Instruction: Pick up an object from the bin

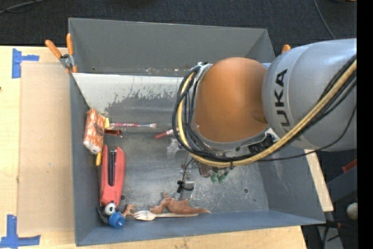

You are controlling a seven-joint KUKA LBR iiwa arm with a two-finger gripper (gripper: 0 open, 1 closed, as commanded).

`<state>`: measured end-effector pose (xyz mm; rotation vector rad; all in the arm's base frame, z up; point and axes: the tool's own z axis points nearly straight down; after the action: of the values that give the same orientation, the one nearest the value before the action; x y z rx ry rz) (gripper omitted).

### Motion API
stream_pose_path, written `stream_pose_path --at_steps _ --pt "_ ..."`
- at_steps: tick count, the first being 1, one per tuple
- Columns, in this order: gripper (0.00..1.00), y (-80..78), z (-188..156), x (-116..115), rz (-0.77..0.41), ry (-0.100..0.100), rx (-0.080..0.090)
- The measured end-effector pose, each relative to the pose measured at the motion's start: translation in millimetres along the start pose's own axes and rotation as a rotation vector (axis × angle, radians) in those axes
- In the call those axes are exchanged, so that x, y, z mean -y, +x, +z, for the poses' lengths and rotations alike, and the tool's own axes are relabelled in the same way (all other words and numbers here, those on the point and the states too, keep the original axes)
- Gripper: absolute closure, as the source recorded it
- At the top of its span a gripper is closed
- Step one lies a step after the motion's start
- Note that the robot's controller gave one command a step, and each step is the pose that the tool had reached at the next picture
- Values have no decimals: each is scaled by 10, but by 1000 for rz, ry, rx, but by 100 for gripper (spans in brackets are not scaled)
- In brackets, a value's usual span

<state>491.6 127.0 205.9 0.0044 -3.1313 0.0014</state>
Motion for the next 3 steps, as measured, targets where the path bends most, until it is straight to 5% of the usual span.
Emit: stream_pose_path --at_steps 1,2,3 --pt "0 -18 -42 8 4 -1 8" --pt "0 84 -16 -238 -29 0 5" --pt "0 235 286 -120 35 2 0"
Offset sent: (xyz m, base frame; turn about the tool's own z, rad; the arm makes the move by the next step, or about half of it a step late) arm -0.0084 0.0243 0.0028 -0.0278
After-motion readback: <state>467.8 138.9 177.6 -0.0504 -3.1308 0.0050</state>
